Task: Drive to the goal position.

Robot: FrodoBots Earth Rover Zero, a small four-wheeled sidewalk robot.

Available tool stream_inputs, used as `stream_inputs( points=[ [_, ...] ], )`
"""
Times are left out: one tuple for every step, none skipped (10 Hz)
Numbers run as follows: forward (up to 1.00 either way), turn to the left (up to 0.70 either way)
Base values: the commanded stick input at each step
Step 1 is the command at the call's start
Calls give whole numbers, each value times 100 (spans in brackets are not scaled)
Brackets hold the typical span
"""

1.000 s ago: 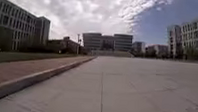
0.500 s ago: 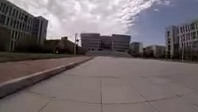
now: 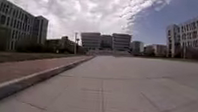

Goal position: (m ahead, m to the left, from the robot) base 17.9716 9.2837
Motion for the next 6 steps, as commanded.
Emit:
stream_inputs(
  points=[
    [70,-13],
    [70,-14],
    [70,-14],
    [70,-14],
    [70,-14],
    [70,-14]
  ],
)
